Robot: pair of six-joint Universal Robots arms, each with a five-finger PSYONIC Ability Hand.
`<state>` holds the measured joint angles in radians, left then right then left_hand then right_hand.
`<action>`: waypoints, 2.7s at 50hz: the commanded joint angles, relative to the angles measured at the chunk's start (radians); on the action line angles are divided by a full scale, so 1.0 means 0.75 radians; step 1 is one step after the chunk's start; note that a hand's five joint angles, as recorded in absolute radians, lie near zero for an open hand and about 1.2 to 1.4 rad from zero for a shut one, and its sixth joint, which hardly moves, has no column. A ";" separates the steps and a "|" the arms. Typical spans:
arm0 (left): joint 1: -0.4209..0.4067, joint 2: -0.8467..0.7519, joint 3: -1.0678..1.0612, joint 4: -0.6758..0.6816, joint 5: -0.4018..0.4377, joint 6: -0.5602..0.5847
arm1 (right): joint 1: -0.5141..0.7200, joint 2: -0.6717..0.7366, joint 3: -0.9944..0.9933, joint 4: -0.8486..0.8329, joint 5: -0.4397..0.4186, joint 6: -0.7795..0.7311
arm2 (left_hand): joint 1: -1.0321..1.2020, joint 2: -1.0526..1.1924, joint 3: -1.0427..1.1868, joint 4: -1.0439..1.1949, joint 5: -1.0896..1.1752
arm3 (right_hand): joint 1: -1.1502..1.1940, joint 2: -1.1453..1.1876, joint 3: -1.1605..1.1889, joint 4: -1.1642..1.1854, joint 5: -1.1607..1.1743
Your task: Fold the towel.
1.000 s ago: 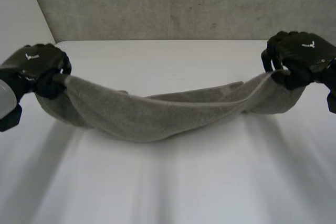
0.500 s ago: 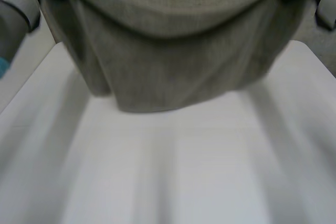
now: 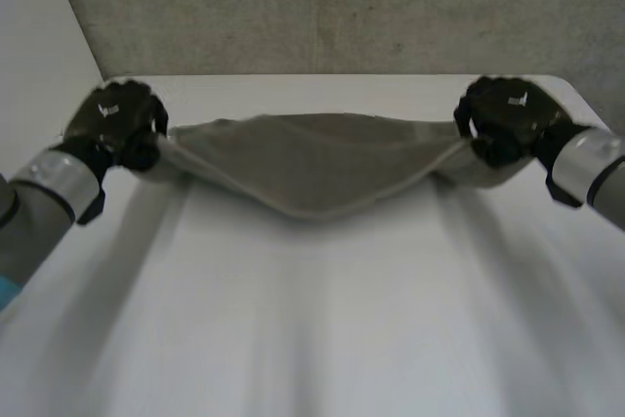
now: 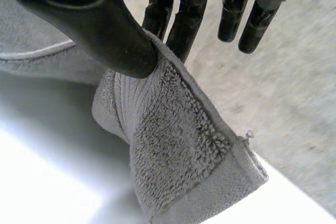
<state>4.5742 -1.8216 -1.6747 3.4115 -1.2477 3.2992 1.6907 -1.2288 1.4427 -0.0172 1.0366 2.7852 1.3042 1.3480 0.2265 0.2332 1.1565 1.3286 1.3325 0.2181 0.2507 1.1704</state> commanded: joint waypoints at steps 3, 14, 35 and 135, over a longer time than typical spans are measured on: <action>0.084 0.302 -0.240 -0.047 0.025 0.144 | -0.141 -0.410 0.267 0.062 -0.116 -0.028 | 0.123 0.064 -0.069 -0.078 0.087 | 0.090 0.085 -0.058 -0.102 0.068; 0.143 0.402 -0.320 -0.082 0.123 0.146 | -0.232 -0.399 0.222 0.115 -0.222 -0.040 | 0.123 0.064 -0.069 -0.078 0.087 | 0.090 0.085 -0.058 -0.102 0.068; 0.031 -0.394 0.390 -0.149 -0.028 0.160 | -0.027 0.385 -0.420 0.219 0.017 -0.355 | 0.123 0.064 -0.069 -0.078 0.087 | 0.090 0.085 -0.058 -0.102 0.068; -0.092 -0.042 -0.074 -0.100 -0.243 0.152 | -0.176 0.438 0.068 -0.175 0.201 -0.365 | -1.458 -1.517 -0.069 -0.078 -1.494 | 0.090 0.085 -0.058 -0.102 0.068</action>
<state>4.5051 -1.8599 -1.7286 3.3370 -1.4286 3.4144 1.6052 -0.8898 1.4943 -0.1438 1.1688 2.5090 0.2938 0.2670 0.2266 0.2332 0.0615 1.2903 1.2628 0.2181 0.2507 1.1468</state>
